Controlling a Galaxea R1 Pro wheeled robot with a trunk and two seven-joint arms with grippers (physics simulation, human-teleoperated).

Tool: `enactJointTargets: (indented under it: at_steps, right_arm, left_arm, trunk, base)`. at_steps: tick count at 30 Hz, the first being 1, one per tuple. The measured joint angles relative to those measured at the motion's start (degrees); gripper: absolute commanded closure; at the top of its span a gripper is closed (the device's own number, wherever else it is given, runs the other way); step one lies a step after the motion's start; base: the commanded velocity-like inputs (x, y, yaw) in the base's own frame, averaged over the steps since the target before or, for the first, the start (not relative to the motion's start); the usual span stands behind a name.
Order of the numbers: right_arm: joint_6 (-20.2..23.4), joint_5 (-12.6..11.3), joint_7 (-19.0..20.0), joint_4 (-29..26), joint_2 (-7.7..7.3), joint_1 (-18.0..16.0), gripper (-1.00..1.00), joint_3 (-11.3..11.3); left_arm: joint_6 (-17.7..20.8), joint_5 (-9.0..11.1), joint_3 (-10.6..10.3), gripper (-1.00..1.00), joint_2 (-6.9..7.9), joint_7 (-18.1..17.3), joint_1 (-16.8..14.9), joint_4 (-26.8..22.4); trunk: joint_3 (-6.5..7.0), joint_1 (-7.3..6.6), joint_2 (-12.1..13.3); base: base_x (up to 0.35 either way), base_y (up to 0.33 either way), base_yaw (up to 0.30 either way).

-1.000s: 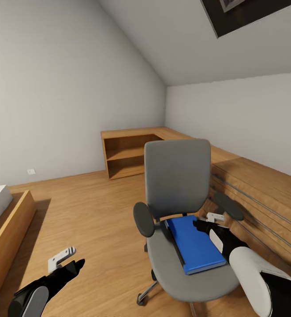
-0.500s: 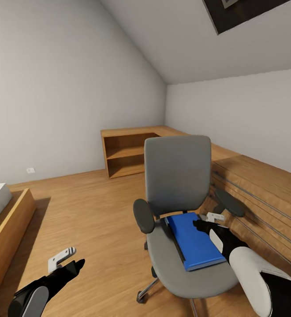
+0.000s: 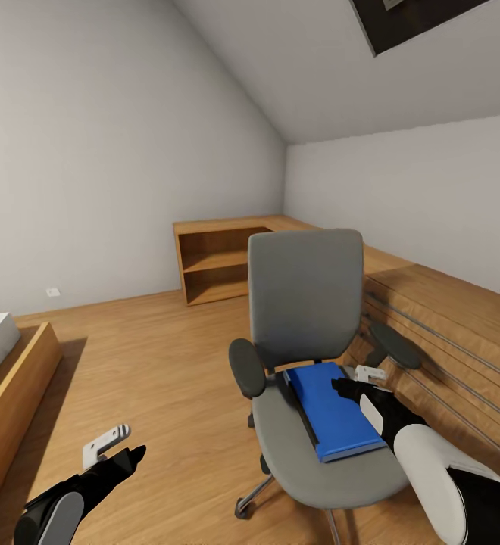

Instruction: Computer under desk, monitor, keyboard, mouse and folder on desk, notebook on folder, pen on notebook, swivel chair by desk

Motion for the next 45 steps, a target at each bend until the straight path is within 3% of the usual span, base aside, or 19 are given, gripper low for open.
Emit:
enactJointTargets:
  at_steps: [5, 11, 22, 28, 45]
  right_arm:
    - [0.0, 0.0, 0.0, 0.0, 0.0, 0.0, -1.0, 0.0]
    - [0.0, 0.0, 0.0, -0.1, 0.0, 0.0, -1.0, 0.0]
    - [0.0, 0.0, 0.0, -0.1, 0.0, 0.0, -1.0, 0.0]
    - [0.0, -0.2, 0.1, -1.2, 0.01, 0.0, -1.0, 0.0]
    - [0.0, -0.2, 0.1, -1.2, 0.01, 0.0, -1.0, 0.0]
  left_arm:
    - [0.0, 0.0, 0.0, -1.0, -0.01, 0.0, 0.0, 0.0]
    - [0.0, 0.0, 0.0, -1.0, -0.04, 0.0, 0.0, 0.0]
    - [0.0, 0.0, -0.2, -1.0, -0.12, -0.1, 0.0, 0.0]
    - [0.0, 0.0, -0.2, -1.0, -0.14, -0.1, 0.0, 0.0]
    - [-0.1, 0.0, -0.5, -1.0, -0.14, -0.2, 0.0, 0.0]
  trunk:
    - [0.0, 0.0, 0.0]
    - [-1.07, 1.31, -2.4]
    - [-1.08, 1.32, -2.4]
    - [-2.14, 2.62, -4.8]
    - [-2.14, 2.63, -4.8]
  base:
    - [0.0, 0.0, 0.0]
    - [0.0, 0.0, 0.0]
    - [0.0, 0.0, 0.0]
    - [0.0, 0.0, 0.0]
    - [0.0, 0.0, 0.0]
